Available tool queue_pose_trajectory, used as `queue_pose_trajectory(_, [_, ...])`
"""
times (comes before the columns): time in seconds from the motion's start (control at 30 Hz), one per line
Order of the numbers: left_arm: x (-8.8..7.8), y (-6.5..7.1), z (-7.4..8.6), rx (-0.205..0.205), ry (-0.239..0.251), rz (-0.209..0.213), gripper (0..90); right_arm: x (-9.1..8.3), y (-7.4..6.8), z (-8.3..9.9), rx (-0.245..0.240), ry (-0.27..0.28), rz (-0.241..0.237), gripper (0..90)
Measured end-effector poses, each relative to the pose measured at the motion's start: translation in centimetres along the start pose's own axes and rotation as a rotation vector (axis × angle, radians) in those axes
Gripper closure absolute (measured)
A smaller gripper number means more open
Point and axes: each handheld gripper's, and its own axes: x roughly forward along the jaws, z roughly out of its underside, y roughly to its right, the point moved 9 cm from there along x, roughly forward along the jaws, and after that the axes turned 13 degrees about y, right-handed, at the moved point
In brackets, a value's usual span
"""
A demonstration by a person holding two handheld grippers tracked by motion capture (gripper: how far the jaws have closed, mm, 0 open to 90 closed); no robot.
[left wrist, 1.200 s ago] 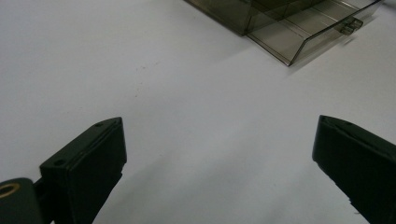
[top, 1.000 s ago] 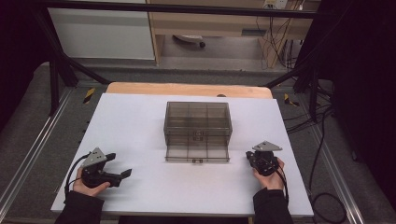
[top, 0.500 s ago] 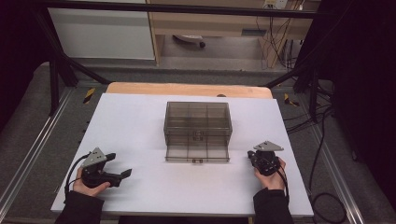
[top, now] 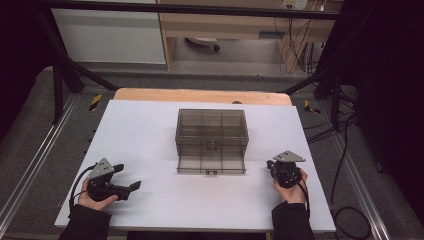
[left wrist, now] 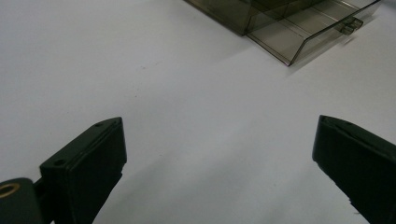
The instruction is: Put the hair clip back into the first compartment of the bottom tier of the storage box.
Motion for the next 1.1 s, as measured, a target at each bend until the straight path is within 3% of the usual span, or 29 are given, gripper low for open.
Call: queue_pose_trajectory(1.1, [0.0, 0.0, 0.0, 0.004, -0.003, 0.001, 2.1, -1.0, -0.9, -1.4, 0.024, 0.041, -0.068, 89.1])
